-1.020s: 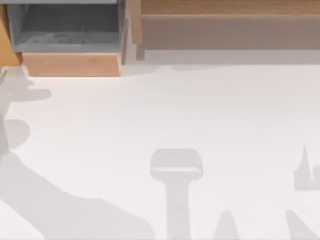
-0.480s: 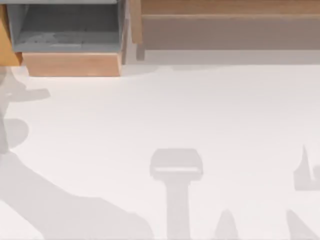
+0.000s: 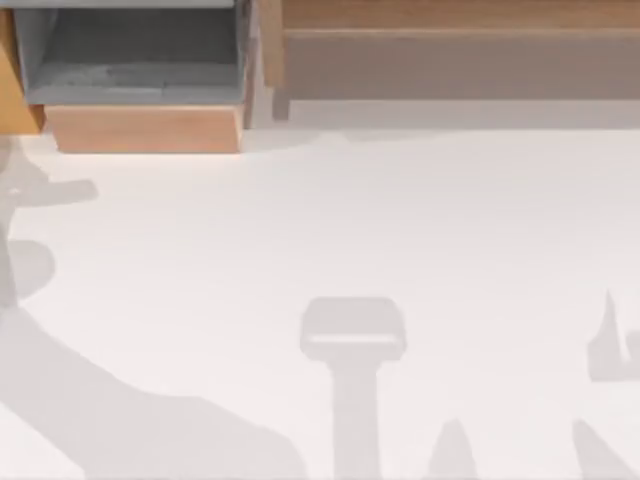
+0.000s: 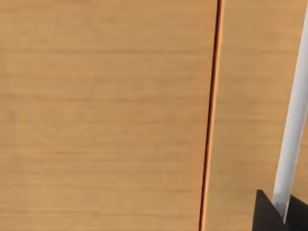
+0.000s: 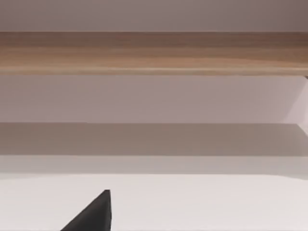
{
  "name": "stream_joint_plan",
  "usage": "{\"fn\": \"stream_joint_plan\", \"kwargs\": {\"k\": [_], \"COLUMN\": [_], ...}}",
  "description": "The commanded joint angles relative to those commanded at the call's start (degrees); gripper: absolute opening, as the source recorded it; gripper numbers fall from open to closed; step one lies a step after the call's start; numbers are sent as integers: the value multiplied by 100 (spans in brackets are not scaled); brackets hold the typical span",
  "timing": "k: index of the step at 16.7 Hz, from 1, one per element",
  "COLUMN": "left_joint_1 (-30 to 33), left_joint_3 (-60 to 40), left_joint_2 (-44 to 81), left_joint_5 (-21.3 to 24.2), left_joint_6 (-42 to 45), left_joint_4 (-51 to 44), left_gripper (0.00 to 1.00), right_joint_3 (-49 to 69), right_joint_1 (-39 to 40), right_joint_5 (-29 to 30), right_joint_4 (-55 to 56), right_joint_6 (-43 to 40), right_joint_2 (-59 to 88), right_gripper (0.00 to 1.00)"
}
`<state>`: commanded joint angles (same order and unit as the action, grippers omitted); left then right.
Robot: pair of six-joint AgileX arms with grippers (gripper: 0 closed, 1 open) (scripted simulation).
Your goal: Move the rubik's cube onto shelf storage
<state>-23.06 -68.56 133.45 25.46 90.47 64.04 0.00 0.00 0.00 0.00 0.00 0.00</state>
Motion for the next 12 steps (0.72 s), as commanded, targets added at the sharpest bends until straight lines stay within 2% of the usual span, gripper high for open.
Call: {"fn": "stream_joint_plan", "kwargs": {"k": [7,12], "left_joint_1": [-342,-356], "left_joint_3": [1406,1470], "left_joint_2": [-606,-610], "left_joint_5": [346,362], "left_joint_6": [5,17], "left_joint_4": [708,754], "left_gripper": [0,0], "right_joint_3": [0,0], "right_joint_1": [0,0], "right_joint_5": [0,0], "right_joint_4": [0,0], "right_joint_6": [0,0], "right_joint_2": [0,0], "right_gripper": [100,100]}}
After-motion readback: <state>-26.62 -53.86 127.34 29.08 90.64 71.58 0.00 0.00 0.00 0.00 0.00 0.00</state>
